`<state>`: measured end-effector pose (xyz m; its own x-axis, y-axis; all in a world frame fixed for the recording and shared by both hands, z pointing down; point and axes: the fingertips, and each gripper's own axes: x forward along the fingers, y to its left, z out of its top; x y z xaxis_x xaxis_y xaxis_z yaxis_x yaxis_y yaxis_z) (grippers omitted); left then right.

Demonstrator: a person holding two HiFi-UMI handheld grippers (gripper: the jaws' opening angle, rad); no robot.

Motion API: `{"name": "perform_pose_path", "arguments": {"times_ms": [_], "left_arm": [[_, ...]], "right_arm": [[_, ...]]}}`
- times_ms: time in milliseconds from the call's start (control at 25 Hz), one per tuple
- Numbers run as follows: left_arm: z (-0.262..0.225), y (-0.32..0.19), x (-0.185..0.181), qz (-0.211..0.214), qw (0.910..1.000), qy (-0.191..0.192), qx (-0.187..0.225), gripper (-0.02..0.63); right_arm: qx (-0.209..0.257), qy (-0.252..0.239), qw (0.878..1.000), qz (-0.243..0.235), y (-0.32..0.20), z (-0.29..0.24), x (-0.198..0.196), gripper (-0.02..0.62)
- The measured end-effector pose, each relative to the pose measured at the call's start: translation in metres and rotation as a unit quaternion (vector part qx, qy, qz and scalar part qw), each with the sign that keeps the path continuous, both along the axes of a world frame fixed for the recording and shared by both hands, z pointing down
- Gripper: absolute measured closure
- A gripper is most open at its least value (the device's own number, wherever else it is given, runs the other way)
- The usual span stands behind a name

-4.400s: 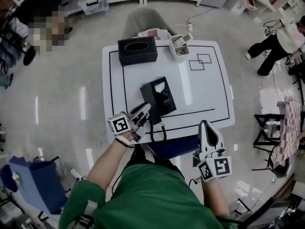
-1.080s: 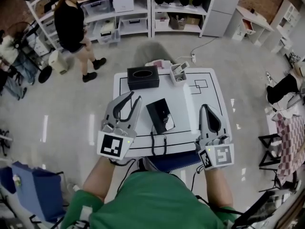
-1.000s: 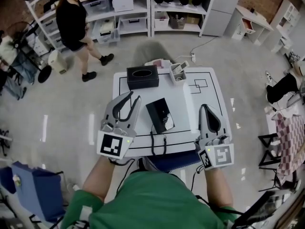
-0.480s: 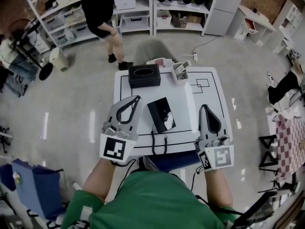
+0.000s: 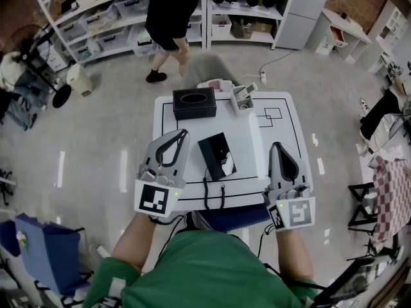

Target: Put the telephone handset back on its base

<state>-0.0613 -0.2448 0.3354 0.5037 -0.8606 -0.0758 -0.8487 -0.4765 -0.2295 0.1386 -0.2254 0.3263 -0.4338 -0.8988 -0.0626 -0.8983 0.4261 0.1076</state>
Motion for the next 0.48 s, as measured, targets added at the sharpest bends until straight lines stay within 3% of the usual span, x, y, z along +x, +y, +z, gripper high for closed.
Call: {"name": "perform_pose_path", "arguments": {"times_ms": [480], "left_arm": [[0.0013,0.001,0.0013,0.0,1.0,-0.006,0.003,0.586]], "right_arm": [[0.001,0.002,1.0,-0.004,0.0004,0.0009,-0.0012,0.575]]}}
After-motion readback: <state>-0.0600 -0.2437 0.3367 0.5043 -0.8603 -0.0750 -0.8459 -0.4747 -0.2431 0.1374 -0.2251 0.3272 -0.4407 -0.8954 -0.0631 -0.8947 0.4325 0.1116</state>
